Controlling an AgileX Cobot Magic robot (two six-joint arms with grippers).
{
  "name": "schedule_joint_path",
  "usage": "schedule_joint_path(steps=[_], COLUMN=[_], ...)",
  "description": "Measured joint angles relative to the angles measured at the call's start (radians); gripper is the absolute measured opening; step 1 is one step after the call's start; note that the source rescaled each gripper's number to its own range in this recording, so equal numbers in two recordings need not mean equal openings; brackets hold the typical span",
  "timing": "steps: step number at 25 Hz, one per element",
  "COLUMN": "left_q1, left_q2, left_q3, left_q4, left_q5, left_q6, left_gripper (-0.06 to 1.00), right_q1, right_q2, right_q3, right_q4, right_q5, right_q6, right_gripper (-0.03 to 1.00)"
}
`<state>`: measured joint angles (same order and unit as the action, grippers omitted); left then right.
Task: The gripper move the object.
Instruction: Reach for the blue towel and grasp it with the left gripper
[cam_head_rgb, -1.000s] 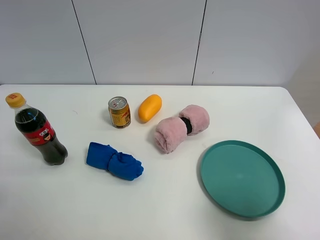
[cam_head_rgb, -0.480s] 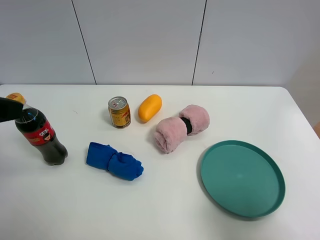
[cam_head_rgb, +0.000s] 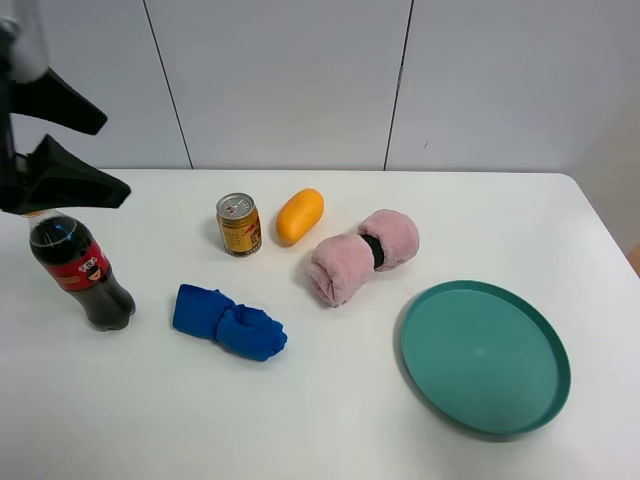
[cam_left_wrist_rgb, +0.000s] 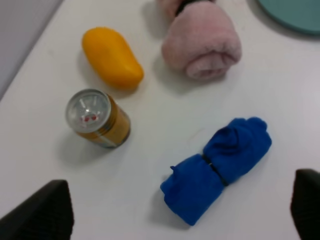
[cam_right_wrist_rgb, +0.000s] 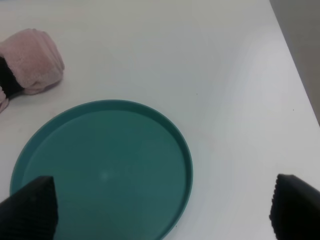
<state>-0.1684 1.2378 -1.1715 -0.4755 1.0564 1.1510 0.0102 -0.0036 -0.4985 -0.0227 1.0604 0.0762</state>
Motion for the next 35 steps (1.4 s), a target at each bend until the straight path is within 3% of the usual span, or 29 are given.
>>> schedule_joint_path(steps=[6,9,15,23,31,35], left_q1=[-0.184,-0.257,-0.337,-0.341,-0.341,-0.341], left_q2=[0.177,0.249,0.397,0.558,0.612,0.617], left_q3=[0.0,0.0,0.0,0.003,0.094,0.16], left_q4=[0.262,0.32,0.373,0.393,0.389,0.385], left_q5=[-0.058,-0.108,-0.196,-0.22,-0.3,-0.387], left_q6=[-0.001,-0.001,-0.001,0.01,0.103,0.159], left_gripper=[0.85,0.84,0.84,0.84,0.84,0.84], right_q1=[0.0,0.0,0.0,0.0,0.0,0.0], right_q2=[0.0,0.0,0.0,0.0,0.0,0.0], right_q3=[0.0,0.0,0.0,0.0,0.0,0.0], right_q4=[0.0,0.0,0.0,0.0,0.0,0.0], right_q5=[0.0,0.0,0.0,0.0,0.0,0.0], right_q6=[0.0,0.0,0.0,0.0,0.0,0.0], right_gripper=[1.0,1.0,1.0,1.0,1.0,1.0])
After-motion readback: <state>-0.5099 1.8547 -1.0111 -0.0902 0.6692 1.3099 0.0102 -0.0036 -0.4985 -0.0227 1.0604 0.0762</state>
